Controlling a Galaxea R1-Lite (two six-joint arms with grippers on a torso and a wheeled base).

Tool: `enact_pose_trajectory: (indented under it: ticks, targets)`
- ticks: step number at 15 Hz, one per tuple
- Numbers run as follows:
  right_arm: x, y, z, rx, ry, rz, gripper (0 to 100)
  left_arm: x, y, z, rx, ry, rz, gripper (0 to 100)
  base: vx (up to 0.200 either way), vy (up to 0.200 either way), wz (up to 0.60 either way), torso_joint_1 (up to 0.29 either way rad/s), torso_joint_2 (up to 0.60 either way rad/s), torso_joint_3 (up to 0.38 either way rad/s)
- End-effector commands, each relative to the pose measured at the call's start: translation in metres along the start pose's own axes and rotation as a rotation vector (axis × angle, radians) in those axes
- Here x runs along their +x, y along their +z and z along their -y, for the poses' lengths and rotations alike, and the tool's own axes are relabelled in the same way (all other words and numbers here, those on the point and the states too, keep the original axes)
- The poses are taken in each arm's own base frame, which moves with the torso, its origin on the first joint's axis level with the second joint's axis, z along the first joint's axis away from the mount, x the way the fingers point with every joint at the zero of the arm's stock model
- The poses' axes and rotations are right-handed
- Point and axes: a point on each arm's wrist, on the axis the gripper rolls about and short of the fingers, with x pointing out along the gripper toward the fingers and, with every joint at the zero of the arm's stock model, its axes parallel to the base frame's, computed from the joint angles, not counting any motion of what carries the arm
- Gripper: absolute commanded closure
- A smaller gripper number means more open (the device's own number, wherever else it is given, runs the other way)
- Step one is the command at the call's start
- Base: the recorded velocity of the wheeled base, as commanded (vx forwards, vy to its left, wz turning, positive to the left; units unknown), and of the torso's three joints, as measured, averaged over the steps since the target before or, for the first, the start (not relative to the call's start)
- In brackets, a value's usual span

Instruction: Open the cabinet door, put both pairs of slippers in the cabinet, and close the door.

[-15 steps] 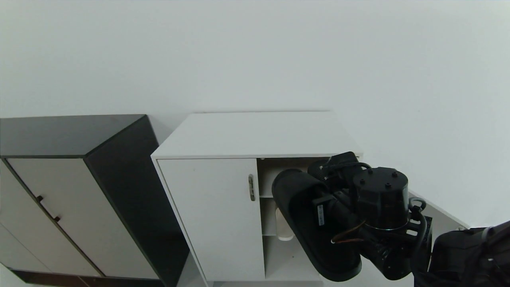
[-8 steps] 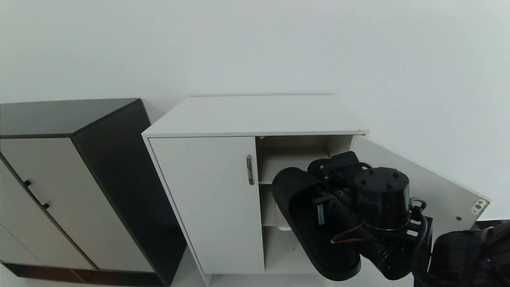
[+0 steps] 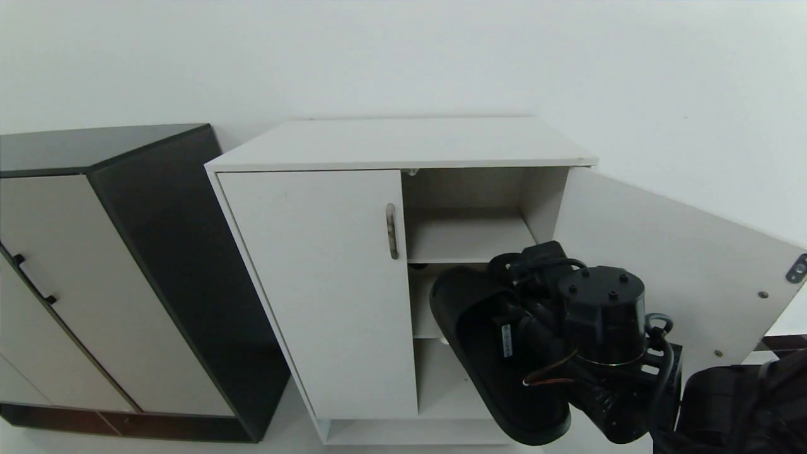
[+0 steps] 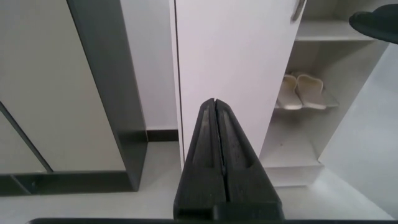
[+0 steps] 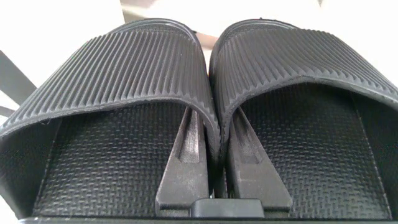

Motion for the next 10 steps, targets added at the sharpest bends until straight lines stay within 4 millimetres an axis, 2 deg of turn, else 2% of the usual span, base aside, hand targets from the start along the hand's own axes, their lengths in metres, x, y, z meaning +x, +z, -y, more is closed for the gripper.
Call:
enact_pose_trajectory:
  ticks: [1,8,10]
  targets:
    - [0.0014,-0.0014,-0.0015,0.0,0.002,0.0,100,0.0,0.0001,0.0,0.0,0.0,0.001,100,0.0,0.0,0.0,-0.124,0.47,0.339]
    - [0.002,-0.0026,-0.0012,-0.001,0.0,-0.001,100,0.0,0.0001,0.0,0.0,0.0,0.001,100,0.0,0.0,0.0,-0.074,0.45,0.377]
    - [0.002,-0.0026,-0.0012,-0.001,0.0,-0.001,100,0.0,0.0001,0.0,0.0,0.0,0.001,100,0.0,0.0,0.0,-0.01,0.21,0.202]
